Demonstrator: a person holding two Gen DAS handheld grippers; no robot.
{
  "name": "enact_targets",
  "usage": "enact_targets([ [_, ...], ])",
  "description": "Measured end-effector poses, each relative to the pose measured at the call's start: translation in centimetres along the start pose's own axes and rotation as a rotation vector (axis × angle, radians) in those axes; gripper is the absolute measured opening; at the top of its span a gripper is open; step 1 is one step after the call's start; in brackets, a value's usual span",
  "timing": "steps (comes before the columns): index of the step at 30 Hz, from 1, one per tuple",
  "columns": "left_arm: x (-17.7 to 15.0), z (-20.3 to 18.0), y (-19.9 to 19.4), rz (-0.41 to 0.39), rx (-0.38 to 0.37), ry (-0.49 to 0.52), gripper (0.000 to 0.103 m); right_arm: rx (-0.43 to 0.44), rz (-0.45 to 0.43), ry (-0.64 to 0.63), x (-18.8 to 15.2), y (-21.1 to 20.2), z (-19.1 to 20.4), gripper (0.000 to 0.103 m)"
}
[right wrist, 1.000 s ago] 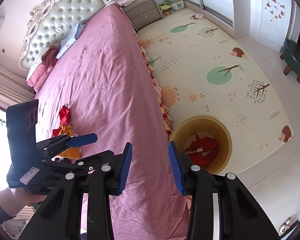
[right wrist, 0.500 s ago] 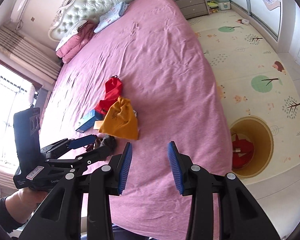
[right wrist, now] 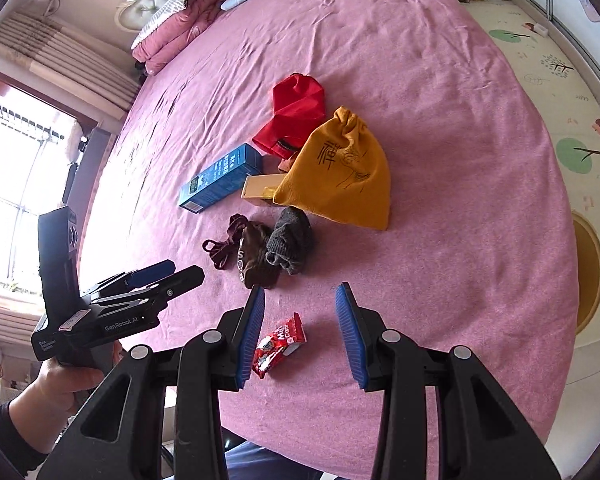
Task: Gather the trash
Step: 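Move both tools back over the bed items, then grasp the dark brown shoelace with the left tool while the right tool grasps the grey sock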
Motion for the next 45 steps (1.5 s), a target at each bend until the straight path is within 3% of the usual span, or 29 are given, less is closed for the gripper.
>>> enact_targets([
  [12,2.5,7.2,5.2,0.053,0.039,0.025,0.078,-0.042,0.078,0.025,1.7,9.0,1.6,0.038],
  [16,2.8,7.9,7.2,0.083,0.046,0.090,0.078,-0.053,0.107,0.038,1.9,11.2,1.2,0.039],
  [19,2.9,8.2,8.9,0.112,0.053,0.119,0.078,-0.078,0.115,0.059,2.1,12.1,0.7,0.051],
  [28,3.6,9.4,12.0,0.180,0.043,0.107,0.074,-0.106,0.167,0.081,2.4,14.5,-0.2,0.054],
  [31,3.9,9.5,12.2,0.184,0.062,0.108,0.065,-0.107,0.177,0.098,2.4,14.8,-0.3,0.054],
  [33,4.0,9.5,12.0,0.188,0.080,0.131,0.047,-0.106,0.188,0.098,2.5,15.2,-0.4,0.054],
  [35,3.9,9.5,12.0,0.204,0.128,0.153,0.020,-0.115,0.198,0.095,2.6,15.5,-0.4,0.057],
  [36,3.9,9.4,11.8,0.216,0.119,0.143,0.013,-0.123,0.199,0.096,2.7,15.7,-0.4,0.060],
  [41,4.3,10.0,10.8,0.225,0.048,0.042,0.009,-0.133,0.236,0.118,2.8,16.5,-0.8,0.060],
  [43,4.4,10.2,10.2,0.224,0.027,0.024,0.009,-0.118,0.230,0.130,2.6,16.5,-0.8,0.053],
  [45,4.3,10.5,9.4,0.216,0.021,0.017,0.009,-0.102,0.231,0.121,2.4,16.5,-0.4,0.038],
])
Point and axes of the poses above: each gripper's, at about its wrist camera, not at the fingertips, and y roughly the way its jaws point, z to its left, x to its top, the point moved 7 cm from there along y, roughly the way its jaws point, and after that the axes turned 11 degrees about -y, right-handed, at the moved point
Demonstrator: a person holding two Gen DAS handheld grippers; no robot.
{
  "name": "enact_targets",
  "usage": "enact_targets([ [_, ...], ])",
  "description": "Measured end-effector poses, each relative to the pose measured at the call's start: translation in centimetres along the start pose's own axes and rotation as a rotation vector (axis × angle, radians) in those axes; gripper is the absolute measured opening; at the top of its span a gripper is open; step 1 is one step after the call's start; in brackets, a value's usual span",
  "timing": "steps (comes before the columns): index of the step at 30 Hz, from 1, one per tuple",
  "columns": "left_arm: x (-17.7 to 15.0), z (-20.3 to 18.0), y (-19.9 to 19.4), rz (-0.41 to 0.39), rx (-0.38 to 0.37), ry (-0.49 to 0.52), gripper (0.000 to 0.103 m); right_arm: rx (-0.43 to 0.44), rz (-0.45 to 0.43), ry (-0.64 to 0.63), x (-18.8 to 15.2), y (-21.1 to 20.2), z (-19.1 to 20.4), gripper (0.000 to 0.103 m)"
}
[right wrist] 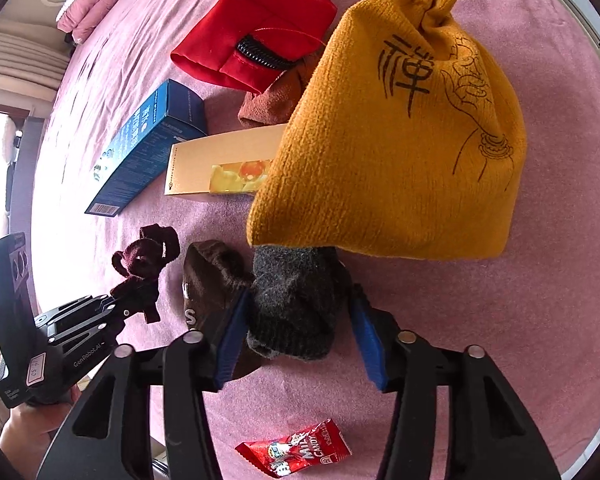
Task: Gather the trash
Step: 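Grasp the dark brown shoelace with the left tool while the right tool grasps the grey sock, then carry shoelace and grey sock over the yellow bin and open both tools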
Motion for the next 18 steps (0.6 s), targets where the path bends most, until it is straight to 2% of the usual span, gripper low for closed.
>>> enact_targets([
  [5,-1.0,0.5,-2.5,-0.017,-0.022,-0.022,0.009,0.008,-0.017,-0.022,-1.0,-1.6,0.3,0.034],
  [10,-2.5,-0.8,-5.0,-0.033,-0.023,-0.009,0.009,0.044,-0.056,-0.036,-2.4,-4.6,1.1,0.034],
  [15,-3.5,-3.8,-7.1,-0.049,-0.060,0.006,0.009,0.077,-0.102,-0.045,-4.0,-8.2,0.9,0.034],
  [18,-5.1,-6.8,-8.4,-0.065,-0.083,0.031,0.009,0.079,-0.132,-0.054,-5.1,-10.4,0.2,0.034],
])
Point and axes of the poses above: each gripper's, at about its wrist camera, not at the fingertips, and y roughly the way its jaws point, z to its left, x to its top, the point moved 7 cm from there along y, roughly the way its jaws point, and after that the axes turned 11 degrees about -y, right-handed, at the moved point
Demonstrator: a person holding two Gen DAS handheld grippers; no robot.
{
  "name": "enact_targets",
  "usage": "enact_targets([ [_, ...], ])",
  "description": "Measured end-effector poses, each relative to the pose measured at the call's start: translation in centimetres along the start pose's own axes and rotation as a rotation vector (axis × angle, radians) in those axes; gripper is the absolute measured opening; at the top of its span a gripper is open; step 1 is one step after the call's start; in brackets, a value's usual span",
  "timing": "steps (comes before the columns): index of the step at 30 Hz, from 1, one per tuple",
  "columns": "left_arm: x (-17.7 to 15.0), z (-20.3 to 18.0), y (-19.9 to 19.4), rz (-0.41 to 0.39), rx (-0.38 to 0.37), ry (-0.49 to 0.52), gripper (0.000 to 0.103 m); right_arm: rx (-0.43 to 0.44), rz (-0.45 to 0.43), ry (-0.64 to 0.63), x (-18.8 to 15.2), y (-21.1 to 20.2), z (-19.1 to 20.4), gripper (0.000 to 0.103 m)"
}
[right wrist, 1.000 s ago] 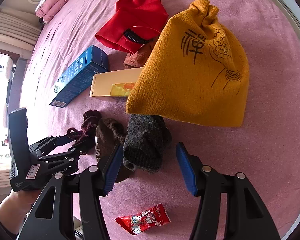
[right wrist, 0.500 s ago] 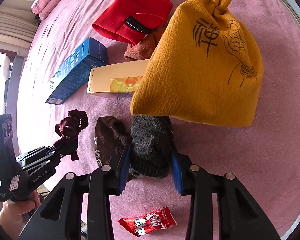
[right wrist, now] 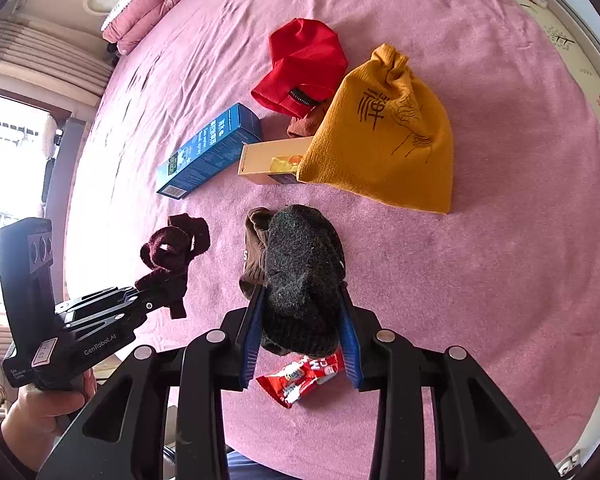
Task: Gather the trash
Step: 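Carry shoelace and grey sock over the yellow bin and open both tools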
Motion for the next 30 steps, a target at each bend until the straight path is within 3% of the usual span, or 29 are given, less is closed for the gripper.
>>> enact_targets([
  [5,-2.0,-4.9,0.1,-0.010,-0.038,0.050,0.009,-0.005,-0.057,0.021,-0.5,-3.4,-1.0,0.034],
  [12,-3.5,-12.1,0.5,0.007,-0.078,0.117,0.009,-0.009,-0.141,0.095,-2.5,-9.1,-5.4,0.034],
  [30,-6.2,-31.2,6.3,0.100,-0.115,0.322,0.009,-0.070,-0.250,0.319,-8.5,-19.1,-21.7,0.034],
])
Point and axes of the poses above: each gripper's, at about its wrist camera, not at the fingertips, and y roughly the way its jaws point, z to its left, x to its top, the point moved 7 cm from there along y, roughly the way its jaws point, and after that the axes turned 11 degrees about -y, right-handed, at the moved point
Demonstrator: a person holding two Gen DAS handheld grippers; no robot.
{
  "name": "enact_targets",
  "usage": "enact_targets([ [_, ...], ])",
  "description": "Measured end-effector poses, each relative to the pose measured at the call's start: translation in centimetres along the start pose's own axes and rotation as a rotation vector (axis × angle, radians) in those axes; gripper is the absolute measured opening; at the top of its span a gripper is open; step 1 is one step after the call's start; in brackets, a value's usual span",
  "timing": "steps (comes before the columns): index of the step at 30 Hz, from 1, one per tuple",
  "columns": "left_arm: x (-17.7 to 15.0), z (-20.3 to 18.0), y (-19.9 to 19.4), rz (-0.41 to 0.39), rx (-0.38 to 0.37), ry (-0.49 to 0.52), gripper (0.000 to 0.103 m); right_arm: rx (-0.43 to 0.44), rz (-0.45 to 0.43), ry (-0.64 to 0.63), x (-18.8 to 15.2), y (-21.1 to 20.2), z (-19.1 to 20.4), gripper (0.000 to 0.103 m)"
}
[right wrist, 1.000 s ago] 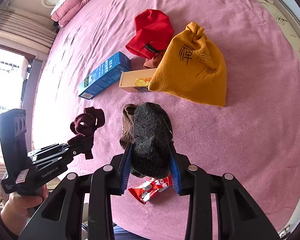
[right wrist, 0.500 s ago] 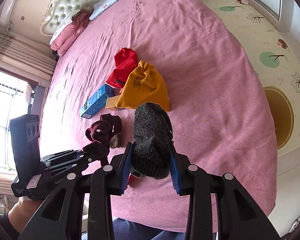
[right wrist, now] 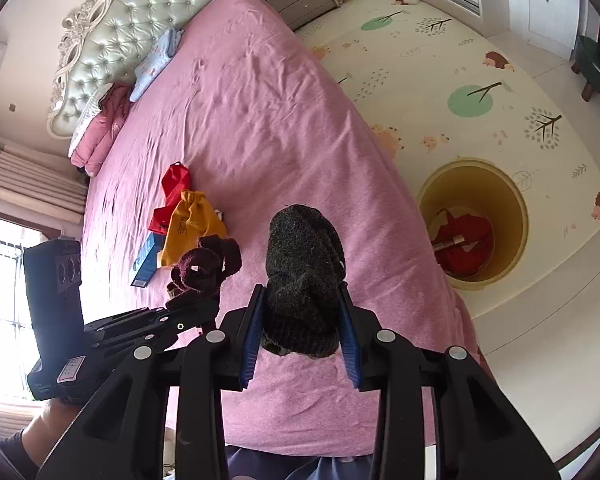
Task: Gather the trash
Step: 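Carry shoelace and grey sock over the yellow bin and open both tools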
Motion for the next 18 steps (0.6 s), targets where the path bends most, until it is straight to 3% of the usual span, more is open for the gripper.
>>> enact_targets([
  [18,4.9,-12.1,9.0,0.109,0.002,0.155,0.009,-0.059,-0.064,0.165,3.1,-2.8,-14.0,0.034],
])
Point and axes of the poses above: each gripper's, at about its wrist camera, not at the fingertips, and y roughly the way its jaws point, z to its left, x to its top, the point moved 7 cm from there along y, roughly the way its jaws point, and after that the axes turned 11 degrees about -y, right-handed, at the moved point
